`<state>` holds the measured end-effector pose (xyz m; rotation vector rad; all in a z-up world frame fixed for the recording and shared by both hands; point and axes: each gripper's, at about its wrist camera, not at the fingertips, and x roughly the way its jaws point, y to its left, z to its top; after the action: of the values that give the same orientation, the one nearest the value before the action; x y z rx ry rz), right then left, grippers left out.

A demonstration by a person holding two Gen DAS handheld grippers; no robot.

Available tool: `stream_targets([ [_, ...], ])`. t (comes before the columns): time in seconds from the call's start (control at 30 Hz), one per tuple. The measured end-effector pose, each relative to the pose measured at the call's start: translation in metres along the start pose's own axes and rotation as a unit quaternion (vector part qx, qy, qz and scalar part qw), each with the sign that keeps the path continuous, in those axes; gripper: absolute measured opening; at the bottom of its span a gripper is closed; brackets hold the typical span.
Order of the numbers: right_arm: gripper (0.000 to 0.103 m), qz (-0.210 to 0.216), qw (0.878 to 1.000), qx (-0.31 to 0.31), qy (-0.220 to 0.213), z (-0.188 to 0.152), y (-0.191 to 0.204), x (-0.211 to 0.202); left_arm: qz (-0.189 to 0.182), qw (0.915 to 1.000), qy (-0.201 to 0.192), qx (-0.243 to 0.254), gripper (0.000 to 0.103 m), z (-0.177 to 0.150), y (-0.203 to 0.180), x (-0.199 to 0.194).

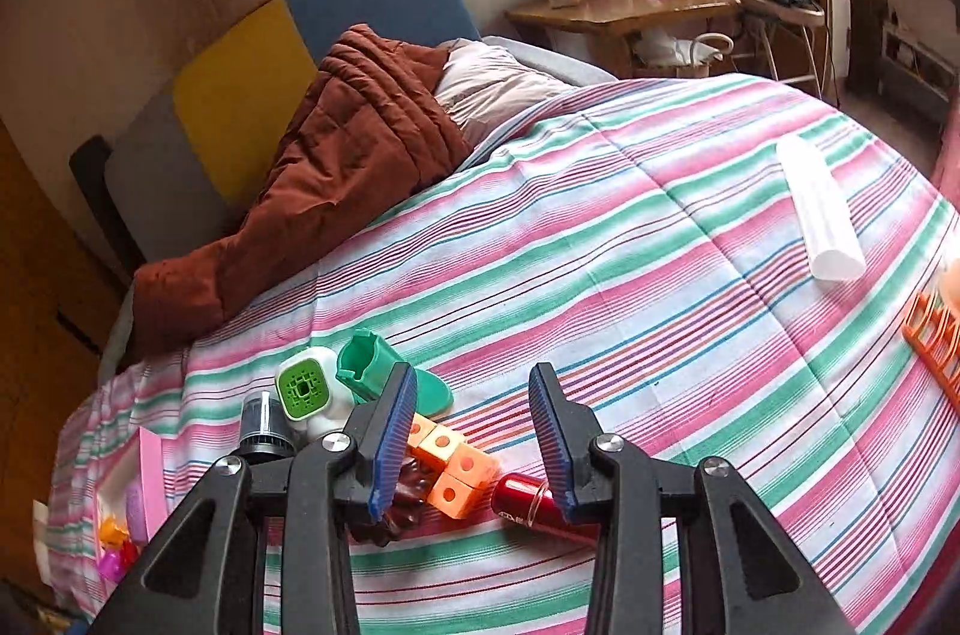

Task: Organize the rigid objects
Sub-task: 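Move both tools back toward the remaining toys beside the tray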

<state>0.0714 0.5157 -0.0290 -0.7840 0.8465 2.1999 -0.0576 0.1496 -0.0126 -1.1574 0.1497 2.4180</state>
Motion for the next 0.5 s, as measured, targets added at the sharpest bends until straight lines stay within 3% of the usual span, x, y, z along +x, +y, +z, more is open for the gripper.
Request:
stream_targets([
  [0.2,0.039,0.028,0.999,0.018,0.013,0.001,0.000,-0.001,-0.057,0.9979,0.026,0.017,0.085,0.040,-0.052,0.037],
  [0.5,0.041,0.056,0.997,0.033,0.032,-0.001,0.001,0.002,-0.095,0.9941,0.053,0.000,0.092,0.092,-0.100,0.107],
])
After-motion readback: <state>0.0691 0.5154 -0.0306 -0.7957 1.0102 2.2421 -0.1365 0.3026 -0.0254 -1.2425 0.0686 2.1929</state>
